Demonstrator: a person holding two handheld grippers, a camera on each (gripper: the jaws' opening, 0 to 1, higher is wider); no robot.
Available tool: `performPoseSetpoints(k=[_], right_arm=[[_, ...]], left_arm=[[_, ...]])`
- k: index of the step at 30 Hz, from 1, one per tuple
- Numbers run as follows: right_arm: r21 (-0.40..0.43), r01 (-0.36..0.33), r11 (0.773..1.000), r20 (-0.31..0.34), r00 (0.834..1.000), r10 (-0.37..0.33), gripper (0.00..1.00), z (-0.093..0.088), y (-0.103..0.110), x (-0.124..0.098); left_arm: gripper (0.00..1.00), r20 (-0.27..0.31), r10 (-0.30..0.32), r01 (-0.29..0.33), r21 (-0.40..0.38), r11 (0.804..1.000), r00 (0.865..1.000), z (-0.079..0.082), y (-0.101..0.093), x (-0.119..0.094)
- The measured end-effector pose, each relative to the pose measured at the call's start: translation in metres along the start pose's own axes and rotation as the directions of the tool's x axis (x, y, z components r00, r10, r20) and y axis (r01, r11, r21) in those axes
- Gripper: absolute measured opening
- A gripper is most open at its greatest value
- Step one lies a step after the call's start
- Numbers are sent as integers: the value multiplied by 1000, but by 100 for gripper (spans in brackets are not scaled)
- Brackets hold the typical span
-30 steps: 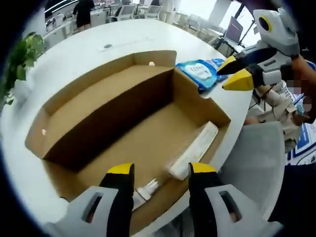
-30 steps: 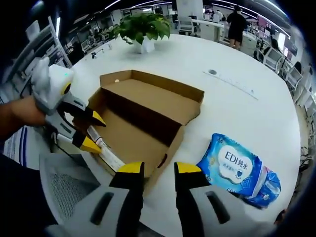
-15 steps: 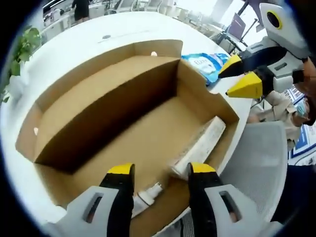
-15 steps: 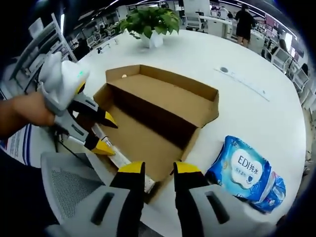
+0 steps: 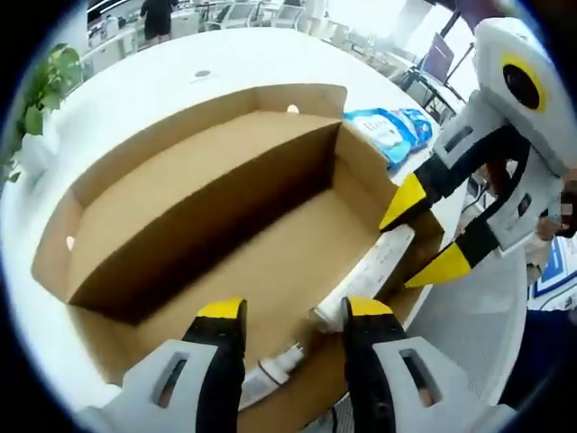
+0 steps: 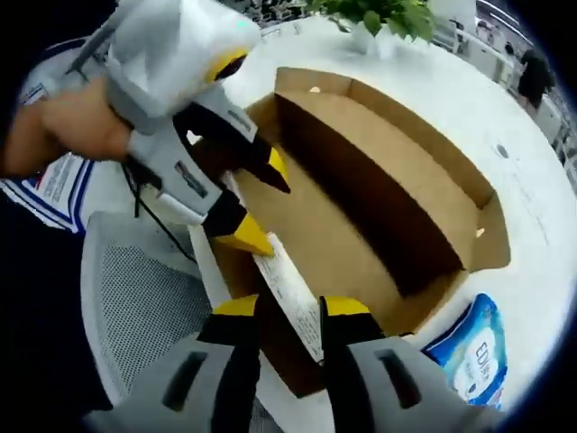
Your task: Operate the shoe box by opening the lid, removing the specified soft item, and placing it in the target area until the item is outside and the box remains undamaged.
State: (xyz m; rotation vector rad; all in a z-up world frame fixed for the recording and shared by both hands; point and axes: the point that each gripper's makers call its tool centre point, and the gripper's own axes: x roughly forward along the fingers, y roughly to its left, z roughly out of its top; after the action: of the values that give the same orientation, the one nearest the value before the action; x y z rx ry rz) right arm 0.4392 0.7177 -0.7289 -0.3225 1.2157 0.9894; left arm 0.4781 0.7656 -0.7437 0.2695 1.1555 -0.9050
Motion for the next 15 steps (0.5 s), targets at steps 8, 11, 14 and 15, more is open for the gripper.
performPoseSetpoints(k=[8, 11, 14, 15], right_arm=[[-131, -37, 991, -142, 990, 18, 22, -9, -6, 16], [-176, -45, 983, -188, 982, 12, 22, -15, -8, 23], [-180, -55, 982, -197, 980, 19, 21, -16, -8, 30], [-186, -60, 981, -203, 979, 21, 21, -17, -8, 31]], left_arm=[[42, 5, 0, 0, -16, 1000, 1000, -1, 1, 0], [43, 3, 1, -1, -15, 1000, 1000, -2, 1, 0], [43, 8, 0, 0, -19, 1000, 1000, -3, 0, 0], [43, 8, -2, 3, -23, 1000, 1000, -4, -1, 0]])
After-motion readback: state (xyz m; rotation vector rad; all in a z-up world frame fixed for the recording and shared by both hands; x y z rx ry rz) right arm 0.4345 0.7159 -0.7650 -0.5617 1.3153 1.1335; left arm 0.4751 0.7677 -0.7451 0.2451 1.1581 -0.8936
